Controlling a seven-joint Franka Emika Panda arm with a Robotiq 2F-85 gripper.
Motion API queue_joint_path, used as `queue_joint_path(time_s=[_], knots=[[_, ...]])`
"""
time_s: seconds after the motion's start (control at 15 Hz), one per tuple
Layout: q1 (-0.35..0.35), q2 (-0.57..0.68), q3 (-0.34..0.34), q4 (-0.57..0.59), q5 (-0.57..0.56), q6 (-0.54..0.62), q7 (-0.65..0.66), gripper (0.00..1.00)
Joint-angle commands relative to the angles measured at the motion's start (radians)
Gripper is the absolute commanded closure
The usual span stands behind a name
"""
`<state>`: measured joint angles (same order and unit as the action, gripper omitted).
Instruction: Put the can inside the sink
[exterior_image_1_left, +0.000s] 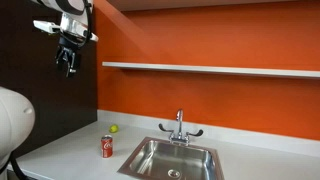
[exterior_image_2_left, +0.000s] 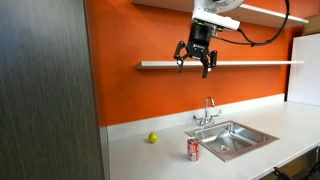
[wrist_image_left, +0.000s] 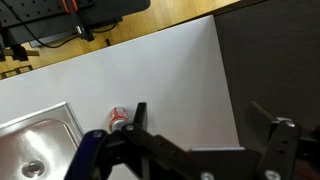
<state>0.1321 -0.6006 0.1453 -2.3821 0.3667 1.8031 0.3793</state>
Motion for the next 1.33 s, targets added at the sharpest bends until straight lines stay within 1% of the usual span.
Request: queue_joint_path(time_s=[0.0, 0.87, 1.07, 1.27], knots=[[-0.017, -0.001, 0.013, 0.003, 0.007, -0.006, -0.007, 0.0], [-0.023, 0.002, 0.019, 0.003, -0.005, 0.006, 0.0, 0.0], [-0.021, 0.023, 0.014, 0.013, -0.023, 0.0, -0.034, 0.0], [-0.016, 0.043, 0.006, 0.017, -0.073, -0.017, -0.101, 0.0]])
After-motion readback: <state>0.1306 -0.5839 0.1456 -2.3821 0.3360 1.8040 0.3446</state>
